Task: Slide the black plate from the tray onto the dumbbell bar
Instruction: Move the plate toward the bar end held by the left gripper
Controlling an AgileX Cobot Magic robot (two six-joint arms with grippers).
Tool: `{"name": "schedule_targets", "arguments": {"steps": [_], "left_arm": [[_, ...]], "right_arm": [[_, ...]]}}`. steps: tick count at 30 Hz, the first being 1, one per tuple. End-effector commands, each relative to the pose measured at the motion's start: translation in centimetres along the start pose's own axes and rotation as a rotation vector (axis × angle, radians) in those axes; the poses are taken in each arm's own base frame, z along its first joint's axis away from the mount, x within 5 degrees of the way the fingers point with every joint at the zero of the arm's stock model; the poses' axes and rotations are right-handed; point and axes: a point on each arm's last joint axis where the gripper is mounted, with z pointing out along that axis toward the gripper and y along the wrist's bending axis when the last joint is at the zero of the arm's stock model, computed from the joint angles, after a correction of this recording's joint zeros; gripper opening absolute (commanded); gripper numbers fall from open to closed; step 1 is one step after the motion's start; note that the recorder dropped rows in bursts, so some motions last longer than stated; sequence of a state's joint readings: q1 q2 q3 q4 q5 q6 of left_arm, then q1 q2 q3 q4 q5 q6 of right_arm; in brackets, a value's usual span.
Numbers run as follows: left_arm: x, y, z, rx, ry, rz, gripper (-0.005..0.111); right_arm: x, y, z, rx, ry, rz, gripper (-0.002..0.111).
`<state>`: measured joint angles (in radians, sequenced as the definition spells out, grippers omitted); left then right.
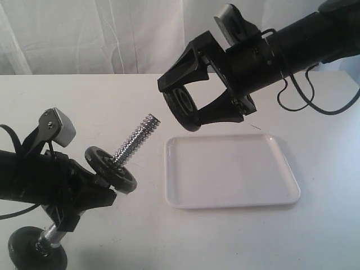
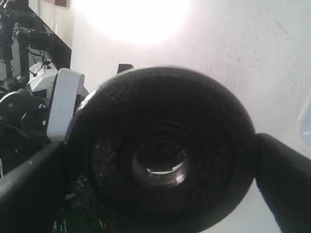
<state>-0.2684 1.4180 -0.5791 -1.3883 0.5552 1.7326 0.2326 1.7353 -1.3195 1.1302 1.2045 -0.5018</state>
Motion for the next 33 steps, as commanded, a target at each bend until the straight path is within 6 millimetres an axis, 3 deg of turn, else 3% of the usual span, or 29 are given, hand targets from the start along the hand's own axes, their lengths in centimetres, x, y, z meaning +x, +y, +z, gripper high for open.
{"name": "schedule_targets", "arguments": {"steps": [1, 26, 33], "left_arm": [[-2.5, -1.4, -1.0, 0.106, -0.172, -0.007, 0.0], [-2.6, -1.6, -1.1, 0.128, -0.182, 0.017, 0.0], [-2.7, -1.8, -1.1, 0.15, -0.19, 0.023, 0.0]], "right_arm": [[0.1, 1.7, -0.1, -0.068, -0.014, -0.018, 0.0], [0.9, 2.2, 1.8, -0.057, 0.056, -0.052, 0.0], [0.7, 1.3, 2.5, -0.058, 0.071, -0.045, 0.0]]}}
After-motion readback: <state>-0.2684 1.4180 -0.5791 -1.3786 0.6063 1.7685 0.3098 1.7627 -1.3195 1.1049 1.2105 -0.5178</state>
